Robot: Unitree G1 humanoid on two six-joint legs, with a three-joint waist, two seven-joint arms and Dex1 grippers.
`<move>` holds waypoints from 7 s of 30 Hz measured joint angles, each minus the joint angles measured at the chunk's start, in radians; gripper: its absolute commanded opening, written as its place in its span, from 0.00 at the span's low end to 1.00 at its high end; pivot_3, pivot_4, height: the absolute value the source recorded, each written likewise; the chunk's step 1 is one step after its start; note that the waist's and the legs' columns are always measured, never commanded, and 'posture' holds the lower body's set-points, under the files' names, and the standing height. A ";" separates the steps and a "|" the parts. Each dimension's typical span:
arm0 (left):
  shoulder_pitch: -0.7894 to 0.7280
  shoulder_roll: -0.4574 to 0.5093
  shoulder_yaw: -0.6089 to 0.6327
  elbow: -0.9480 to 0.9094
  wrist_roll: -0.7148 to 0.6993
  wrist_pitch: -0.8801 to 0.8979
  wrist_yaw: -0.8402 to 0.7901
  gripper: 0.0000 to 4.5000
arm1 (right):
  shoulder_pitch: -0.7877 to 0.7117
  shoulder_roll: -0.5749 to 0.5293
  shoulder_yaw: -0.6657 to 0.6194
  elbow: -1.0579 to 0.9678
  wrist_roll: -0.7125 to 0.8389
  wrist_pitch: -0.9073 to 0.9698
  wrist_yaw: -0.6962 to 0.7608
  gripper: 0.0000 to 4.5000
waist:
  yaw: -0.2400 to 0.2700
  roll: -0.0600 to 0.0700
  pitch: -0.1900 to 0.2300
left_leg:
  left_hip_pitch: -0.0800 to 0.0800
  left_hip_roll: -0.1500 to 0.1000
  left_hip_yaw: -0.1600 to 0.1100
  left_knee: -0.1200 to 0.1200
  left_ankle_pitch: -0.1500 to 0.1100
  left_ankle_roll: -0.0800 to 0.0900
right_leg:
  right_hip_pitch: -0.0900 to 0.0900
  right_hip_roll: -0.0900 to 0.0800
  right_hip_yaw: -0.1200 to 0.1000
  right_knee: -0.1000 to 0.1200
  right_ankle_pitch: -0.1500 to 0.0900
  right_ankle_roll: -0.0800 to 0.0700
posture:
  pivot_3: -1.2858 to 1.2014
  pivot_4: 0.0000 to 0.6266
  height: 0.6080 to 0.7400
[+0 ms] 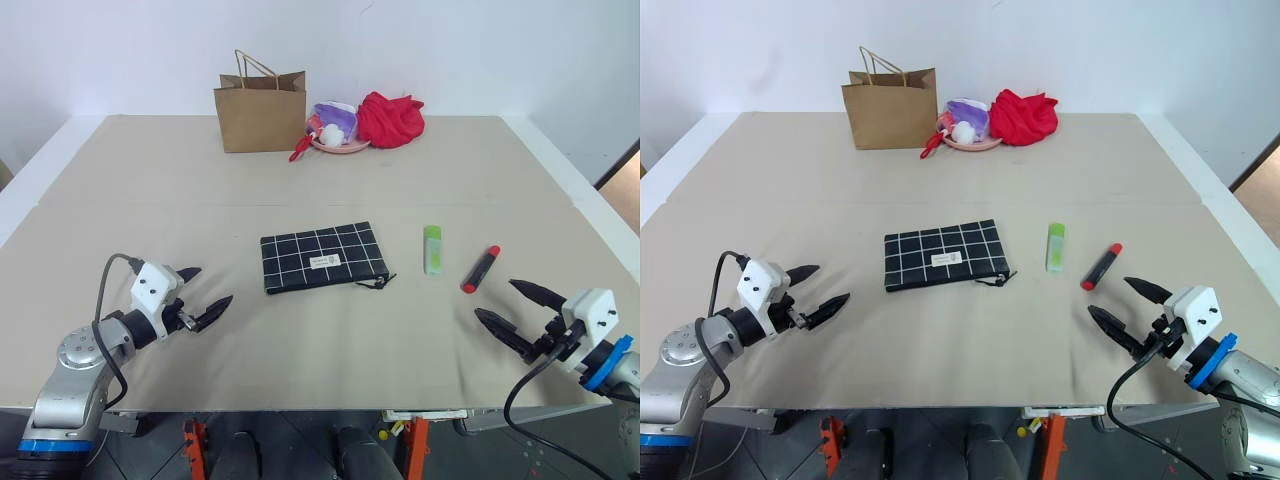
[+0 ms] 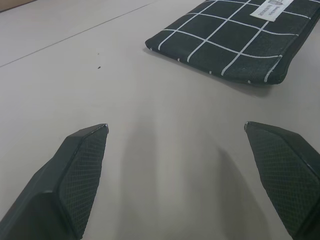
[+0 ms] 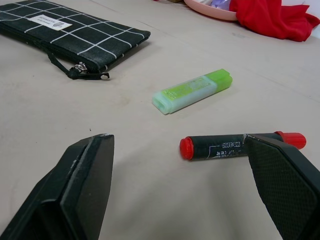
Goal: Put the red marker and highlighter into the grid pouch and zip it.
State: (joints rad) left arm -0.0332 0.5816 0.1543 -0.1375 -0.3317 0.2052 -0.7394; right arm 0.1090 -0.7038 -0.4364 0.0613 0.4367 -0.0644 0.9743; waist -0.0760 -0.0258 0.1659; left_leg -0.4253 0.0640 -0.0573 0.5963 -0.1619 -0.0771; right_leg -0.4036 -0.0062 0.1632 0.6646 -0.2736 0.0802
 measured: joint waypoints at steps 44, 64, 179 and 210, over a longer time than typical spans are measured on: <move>-0.102 0.047 -0.158 0.030 0.049 -0.118 -0.227 1.00 | -0.456 0.438 0.515 -0.102 -0.179 0.537 -0.613 0.02 | -0.001 0.001 0.000 | -0.003 0.000 -0.002 -0.004 -0.001 0.001 | -0.003 0.000 -0.003 0.001 0.002 0.003 | 0.52 0.24 1.00; -0.455 0.065 -0.315 0.572 0.372 -0.865 -0.268 1.00 | -0.448 0.473 0.507 -0.073 -0.232 0.476 -0.618 0.02 | 0.000 0.001 -0.001 | -0.001 0.000 -0.003 -0.002 0.001 0.001 | -0.001 0.001 -0.004 0.002 0.003 0.005 | 0.52 0.24 1.00; -0.527 -0.061 -0.277 0.266 0.048 0.010 -0.400 0.00 | -0.353 0.376 0.560 -0.350 -0.160 0.338 -0.369 0.01 | -0.003 0.006 0.001 | -0.004 0.000 -0.014 -0.002 0.005 0.006 | -0.001 0.002 -0.013 0.007 0.002 0.002 | 0.52 0.24 1.00; -0.530 -0.122 -0.296 0.266 0.086 -0.011 -0.336 0.00 | -0.497 0.473 0.660 -0.271 -0.202 0.395 -0.374 0.15 | -0.003 0.006 0.001 | -0.005 0.000 -0.014 -0.002 0.005 0.006 | -0.001 0.003 -0.013 0.007 0.002 0.003 | 0.52 0.24 1.00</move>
State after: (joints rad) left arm -0.5633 0.4594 -0.1415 0.1282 -0.2460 0.1938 -1.0758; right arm -0.3879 -0.2311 0.2235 -0.2095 0.2348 0.3307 0.6004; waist -0.0785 -0.0202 0.1673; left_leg -0.4301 0.0640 -0.0713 0.5943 -0.1568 -0.0715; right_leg -0.4048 -0.0036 0.1500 0.6716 -0.2716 0.0827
